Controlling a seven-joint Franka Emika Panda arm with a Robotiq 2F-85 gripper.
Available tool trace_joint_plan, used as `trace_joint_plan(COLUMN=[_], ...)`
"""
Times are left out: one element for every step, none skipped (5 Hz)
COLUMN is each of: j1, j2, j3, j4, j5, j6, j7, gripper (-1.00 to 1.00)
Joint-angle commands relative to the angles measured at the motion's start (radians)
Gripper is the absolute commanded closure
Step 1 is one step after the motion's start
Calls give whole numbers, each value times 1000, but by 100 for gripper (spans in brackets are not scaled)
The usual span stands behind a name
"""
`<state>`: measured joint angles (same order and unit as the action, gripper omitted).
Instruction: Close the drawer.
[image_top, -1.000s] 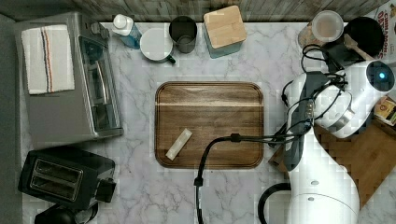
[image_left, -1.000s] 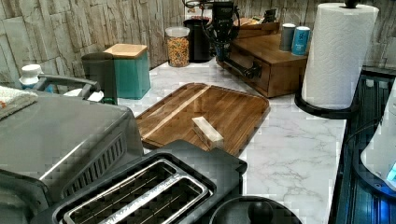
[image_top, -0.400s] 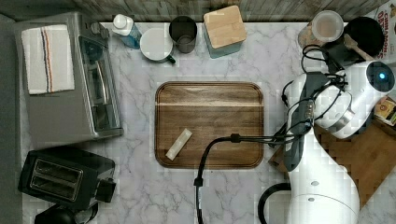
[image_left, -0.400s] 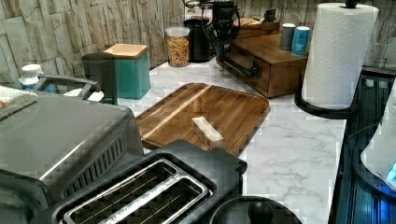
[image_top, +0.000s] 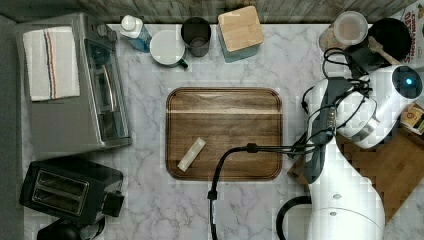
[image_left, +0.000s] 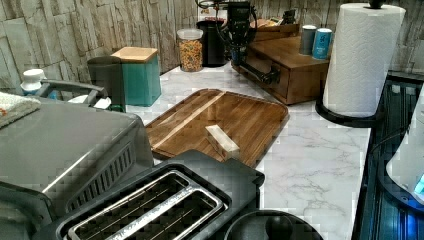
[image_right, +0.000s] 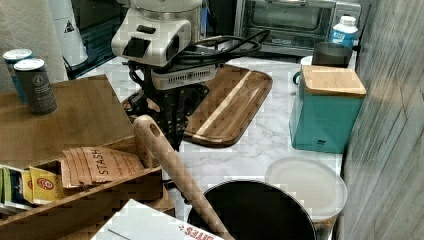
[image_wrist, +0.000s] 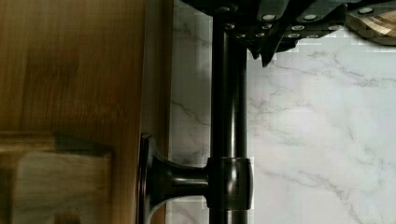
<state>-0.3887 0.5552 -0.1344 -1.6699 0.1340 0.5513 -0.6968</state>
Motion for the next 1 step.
trace_joint_plan(j1=[-149], j2=[-2], j3=[-133], j4=[-73], j5=[-32], j6=[-4], j7=[-41], gripper=[100])
